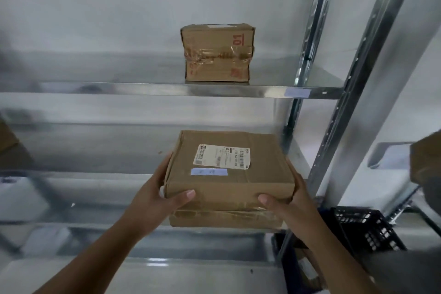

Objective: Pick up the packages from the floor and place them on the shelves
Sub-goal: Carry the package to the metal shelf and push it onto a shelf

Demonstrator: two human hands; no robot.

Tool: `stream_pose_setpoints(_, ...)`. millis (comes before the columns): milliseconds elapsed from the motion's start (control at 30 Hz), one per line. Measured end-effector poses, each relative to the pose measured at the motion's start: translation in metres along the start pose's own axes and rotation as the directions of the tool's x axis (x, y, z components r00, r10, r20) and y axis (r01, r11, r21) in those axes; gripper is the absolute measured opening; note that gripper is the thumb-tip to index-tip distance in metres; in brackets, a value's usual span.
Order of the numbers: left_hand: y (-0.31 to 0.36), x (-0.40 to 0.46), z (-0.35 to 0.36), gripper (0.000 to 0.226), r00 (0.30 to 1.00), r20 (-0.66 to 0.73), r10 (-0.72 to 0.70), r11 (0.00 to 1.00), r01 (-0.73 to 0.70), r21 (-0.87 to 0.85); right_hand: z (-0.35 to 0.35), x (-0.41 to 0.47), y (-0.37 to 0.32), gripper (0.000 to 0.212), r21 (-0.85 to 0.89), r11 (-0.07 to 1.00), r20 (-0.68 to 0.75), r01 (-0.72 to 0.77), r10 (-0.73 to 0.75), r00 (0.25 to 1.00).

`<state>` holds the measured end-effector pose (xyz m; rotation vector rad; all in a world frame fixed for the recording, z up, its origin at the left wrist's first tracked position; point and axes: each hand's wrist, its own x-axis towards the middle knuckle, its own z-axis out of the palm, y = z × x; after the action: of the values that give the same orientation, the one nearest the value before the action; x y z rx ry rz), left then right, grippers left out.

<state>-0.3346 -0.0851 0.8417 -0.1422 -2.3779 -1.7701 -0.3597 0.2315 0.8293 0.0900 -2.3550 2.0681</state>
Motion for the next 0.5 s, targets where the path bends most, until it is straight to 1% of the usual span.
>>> stream_pose_setpoints(133,-0.008,0.043,0.026,0.089,0.999,0.028,0.020,1.000,-0.021,0.015,-0.021,0.049,0.014,0.111,-0.025,0.999,0.026,0.029,-0.028,0.999)
stream_pose_setpoints(267,-0.022,0.092,0.038,0.092,0.999,0.039,0.031,0.999,-0.032,0.039,-0.029,0.099,0.020,0.094,-0.063,0.998,0.031,0.026,-0.024,0.999)
stream_pose_setpoints(333,-0.031,0.117,0.042,0.091,0.999,0.031,0.041,0.998,-0.042,0.051,-0.032,0.124,0.025,0.090,-0.092,0.995,0.023,0.032,-0.030,0.999)
stream_pose_setpoints(400,-0.039,0.142,0.047,0.087,0.998,0.047,0.047,0.998,-0.048,0.038,-0.031,0.146,0.027,0.092,-0.107,0.994,0.020,0.035,-0.033,0.999)
stream_pose_setpoints(500,-0.056,0.176,0.052,0.084,0.994,0.098,0.056,0.998,-0.058,0.022,-0.032,0.178,0.036,0.102,-0.132,0.991,0.022,0.031,-0.028,0.999)
